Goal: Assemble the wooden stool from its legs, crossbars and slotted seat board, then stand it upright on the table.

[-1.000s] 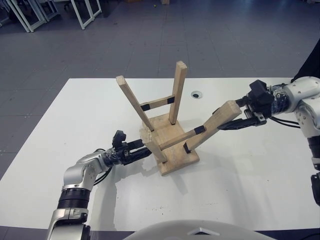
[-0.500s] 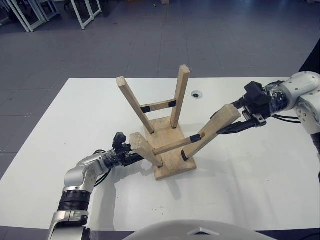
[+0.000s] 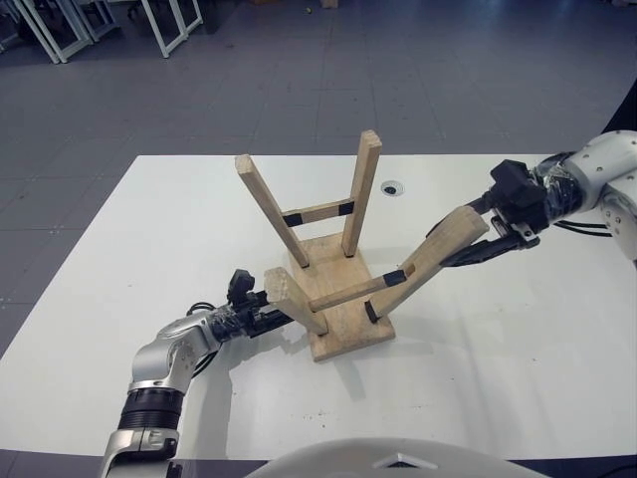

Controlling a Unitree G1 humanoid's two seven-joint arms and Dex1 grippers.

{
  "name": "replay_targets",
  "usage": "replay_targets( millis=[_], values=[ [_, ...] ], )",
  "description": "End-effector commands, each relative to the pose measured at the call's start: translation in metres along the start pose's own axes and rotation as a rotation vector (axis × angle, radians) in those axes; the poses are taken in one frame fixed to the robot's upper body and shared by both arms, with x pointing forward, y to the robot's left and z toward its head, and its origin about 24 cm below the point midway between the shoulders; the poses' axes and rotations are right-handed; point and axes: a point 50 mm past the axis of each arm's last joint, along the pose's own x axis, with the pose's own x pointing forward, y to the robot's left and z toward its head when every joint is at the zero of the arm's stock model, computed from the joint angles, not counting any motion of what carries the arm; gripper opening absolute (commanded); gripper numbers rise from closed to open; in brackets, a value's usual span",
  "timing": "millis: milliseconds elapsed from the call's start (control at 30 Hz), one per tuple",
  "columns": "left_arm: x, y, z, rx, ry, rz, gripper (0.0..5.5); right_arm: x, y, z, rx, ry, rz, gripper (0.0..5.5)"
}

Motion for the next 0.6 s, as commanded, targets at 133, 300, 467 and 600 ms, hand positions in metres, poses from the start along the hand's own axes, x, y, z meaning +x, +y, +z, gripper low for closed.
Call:
replay_targets(
  millis=[133,300,467,600],
  values=[
    [0.003,-0.001,-0.004,0.002,0.014,0.009,4.71,-0.006,-0.007,0.008,-0.049,0.075,-0.015,2.02],
    [0.003,-0.001,-0.003,0.004,0.008,0.011,4.71,0.002,-0.003,0.012,-0.119,0.117,0.031,2.02],
    [0.004,-0.001,-0.004,0.005,0.008,0.013,4.71,0.008,-0.001,0.016,-0.163,0.135,0.053,2.02],
    [0.005,-0.001,-0.004,0.006,0.005,0.014,4.71,0.012,0.002,0.011,-0.138,0.124,0.061,2.02]
  ],
)
